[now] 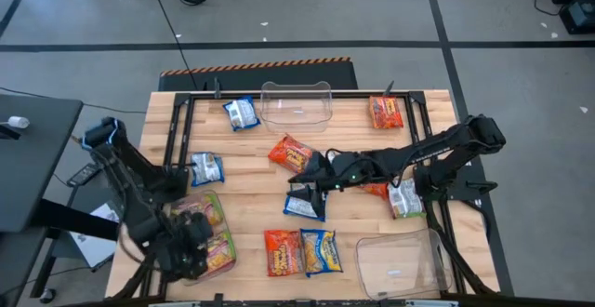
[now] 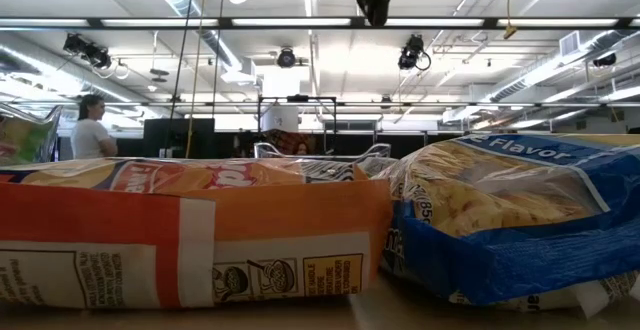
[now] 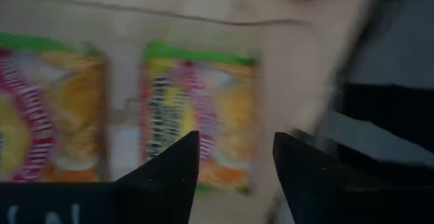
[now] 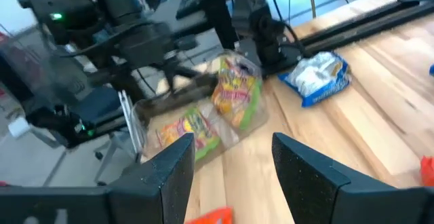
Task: Sort Maruchan noodles
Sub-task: Put the green noodle pack into the bottom left transparent bin
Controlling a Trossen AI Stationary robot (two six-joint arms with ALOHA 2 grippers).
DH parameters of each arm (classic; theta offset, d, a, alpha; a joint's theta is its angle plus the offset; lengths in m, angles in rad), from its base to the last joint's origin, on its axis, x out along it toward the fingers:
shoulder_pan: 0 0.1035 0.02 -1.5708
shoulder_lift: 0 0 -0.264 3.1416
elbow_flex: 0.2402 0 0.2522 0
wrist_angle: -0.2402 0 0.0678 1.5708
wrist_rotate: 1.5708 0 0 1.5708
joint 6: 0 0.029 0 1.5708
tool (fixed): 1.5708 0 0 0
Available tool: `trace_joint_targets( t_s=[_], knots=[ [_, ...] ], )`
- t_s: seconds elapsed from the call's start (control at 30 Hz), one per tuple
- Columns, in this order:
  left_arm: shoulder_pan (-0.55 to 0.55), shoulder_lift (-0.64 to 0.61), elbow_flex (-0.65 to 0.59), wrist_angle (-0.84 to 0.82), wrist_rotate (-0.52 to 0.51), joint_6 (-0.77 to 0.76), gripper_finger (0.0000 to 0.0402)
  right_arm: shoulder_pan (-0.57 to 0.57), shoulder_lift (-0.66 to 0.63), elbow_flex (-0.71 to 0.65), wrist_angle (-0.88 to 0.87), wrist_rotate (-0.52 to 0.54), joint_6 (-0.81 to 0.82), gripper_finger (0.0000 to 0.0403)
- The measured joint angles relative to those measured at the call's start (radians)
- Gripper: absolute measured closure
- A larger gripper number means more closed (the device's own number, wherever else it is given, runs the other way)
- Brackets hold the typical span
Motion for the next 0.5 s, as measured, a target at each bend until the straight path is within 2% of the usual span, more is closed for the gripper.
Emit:
trace_joint_targets(
  t_s=[0.13,0.27,0.37,0.5],
  knots=[
    [0.061,0.003,-0.116,0.033,0.083,-0.070,0.0201,0.025,0.001,0.000,-0.012,0.019,0.001,0.0199],
    [0.098,0.003,-0.228,0.199,0.184,-0.168,0.0200,0.045,0.001,0.000,-0.028,0.039,0.001,0.0199],
    [0.106,0.003,-0.283,0.280,0.200,-0.312,0.0200,0.054,0.001,0.000,-0.041,0.040,0.015,0.0199],
    [0.106,0.003,-0.304,0.217,0.194,-0.411,0.0205,0.057,0.001,0.000,-0.057,0.041,0.039,0.0199]
  ],
)
